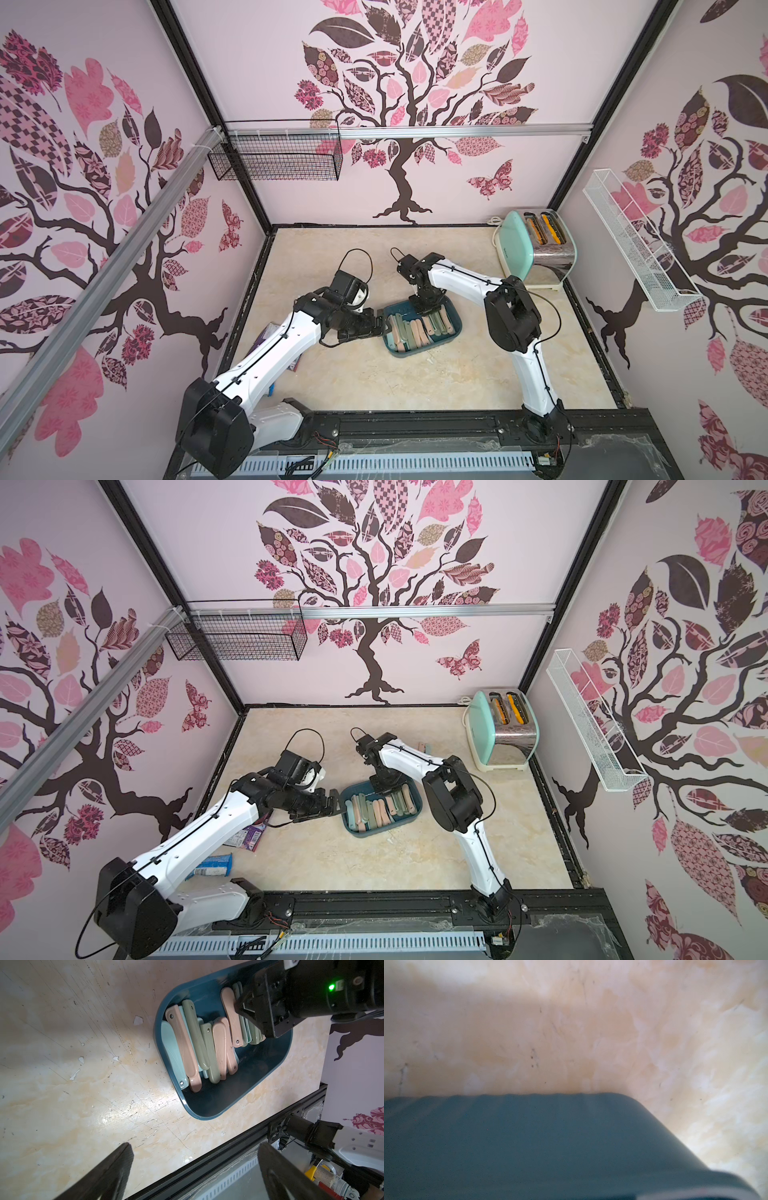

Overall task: Take the fruit knife out of the storage box
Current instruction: Pick up the fruit knife from the storage box.

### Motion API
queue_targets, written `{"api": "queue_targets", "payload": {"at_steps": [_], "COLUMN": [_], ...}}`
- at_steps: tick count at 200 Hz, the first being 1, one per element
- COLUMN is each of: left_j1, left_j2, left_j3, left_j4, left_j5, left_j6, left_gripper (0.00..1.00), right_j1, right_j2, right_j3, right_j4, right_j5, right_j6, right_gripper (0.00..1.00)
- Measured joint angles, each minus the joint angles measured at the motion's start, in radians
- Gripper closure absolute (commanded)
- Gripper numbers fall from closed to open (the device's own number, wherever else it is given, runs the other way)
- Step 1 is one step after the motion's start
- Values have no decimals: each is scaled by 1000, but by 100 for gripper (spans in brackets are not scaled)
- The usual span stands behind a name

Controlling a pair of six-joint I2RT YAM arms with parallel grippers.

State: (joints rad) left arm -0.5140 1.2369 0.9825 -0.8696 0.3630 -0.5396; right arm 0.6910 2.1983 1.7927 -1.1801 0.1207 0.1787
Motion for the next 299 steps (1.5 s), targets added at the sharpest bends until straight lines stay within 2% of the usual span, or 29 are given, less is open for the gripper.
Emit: {"api": "queue_targets", "payload": {"at_steps": [34, 65, 88, 98, 145, 222, 299], "left_j1": [0, 0, 0, 0, 0, 0, -1], "left_j2": [0, 0, 0, 0, 3, 31, 142], "left_j3": [-4, -14, -18, -18, -18, 37, 148], "left_j4": [0, 0, 0, 0, 0, 0, 27], "left_j5": [0, -2, -3, -4, -7, -11, -10], "left_j6": [2, 2, 2, 2, 2, 14, 13], "left_gripper": [2, 2, 2, 2, 2, 2, 2], "right_j1": [0, 0, 0, 0, 0, -8, -34], "right_j2": [18, 20, 28, 28, 29, 24, -111], "right_j3": [0, 0, 0, 0, 11, 71, 60], "right_j4": [3, 6, 10, 10, 7, -41, -75], "right_j5": [24, 29, 28, 27, 21, 16, -27], "right_j6": [0, 0, -2, -1, -3, 15, 70], "right_gripper": [84, 78, 77, 79, 100, 100, 100]}}
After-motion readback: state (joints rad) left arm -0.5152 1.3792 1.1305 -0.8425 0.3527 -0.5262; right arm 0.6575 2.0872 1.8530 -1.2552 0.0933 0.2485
